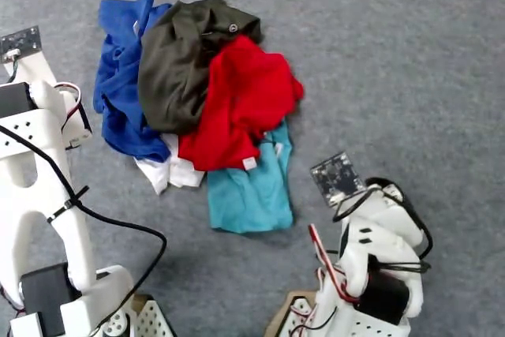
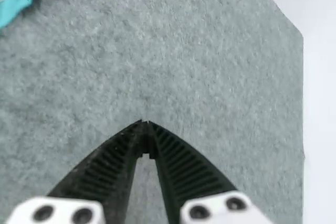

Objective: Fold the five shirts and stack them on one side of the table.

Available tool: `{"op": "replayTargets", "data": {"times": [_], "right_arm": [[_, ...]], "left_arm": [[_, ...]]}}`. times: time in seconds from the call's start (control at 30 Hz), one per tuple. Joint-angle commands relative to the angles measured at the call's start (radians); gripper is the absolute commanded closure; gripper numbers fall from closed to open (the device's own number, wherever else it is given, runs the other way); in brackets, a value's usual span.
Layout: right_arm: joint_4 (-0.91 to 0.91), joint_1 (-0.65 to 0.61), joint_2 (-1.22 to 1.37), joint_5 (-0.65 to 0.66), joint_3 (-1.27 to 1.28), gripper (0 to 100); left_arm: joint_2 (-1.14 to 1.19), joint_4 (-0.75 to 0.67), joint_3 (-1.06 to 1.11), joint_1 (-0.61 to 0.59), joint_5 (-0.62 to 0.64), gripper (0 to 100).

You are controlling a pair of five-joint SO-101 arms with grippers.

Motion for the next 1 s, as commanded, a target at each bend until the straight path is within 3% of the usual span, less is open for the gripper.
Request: {"op": "replayTargets", "data": {"times": [0.0,0.27,0.37,0.53,0.8,0.97], "right_arm": [[-0.026,0.105,-0.113,0.017,-0.042,99.3],[0.015,0.363,-0.107,0.018,-0.048,99.0],[0.080,0.360,-0.107,0.009,-0.064,98.9],[0.124,0.231,-0.114,-0.041,-0.097,98.9],[0.123,0.268,-0.114,0.198,-0.113,99.2],[0.120,0.328,-0.116,0.245,-0.113,99.0]], "left_arm": [[-0.027,0.008,-0.023,-0.008,-0.008,98],[-0.025,0.009,-0.021,-0.002,-0.012,98],[-0.025,0.009,-0.018,-0.003,-0.038,98],[-0.028,0.000,0.025,-0.005,-0.044,98],[-0.027,-0.002,0.035,-0.002,-0.046,98],[-0.028,-0.028,0.043,-0.009,-0.048,98]]}}
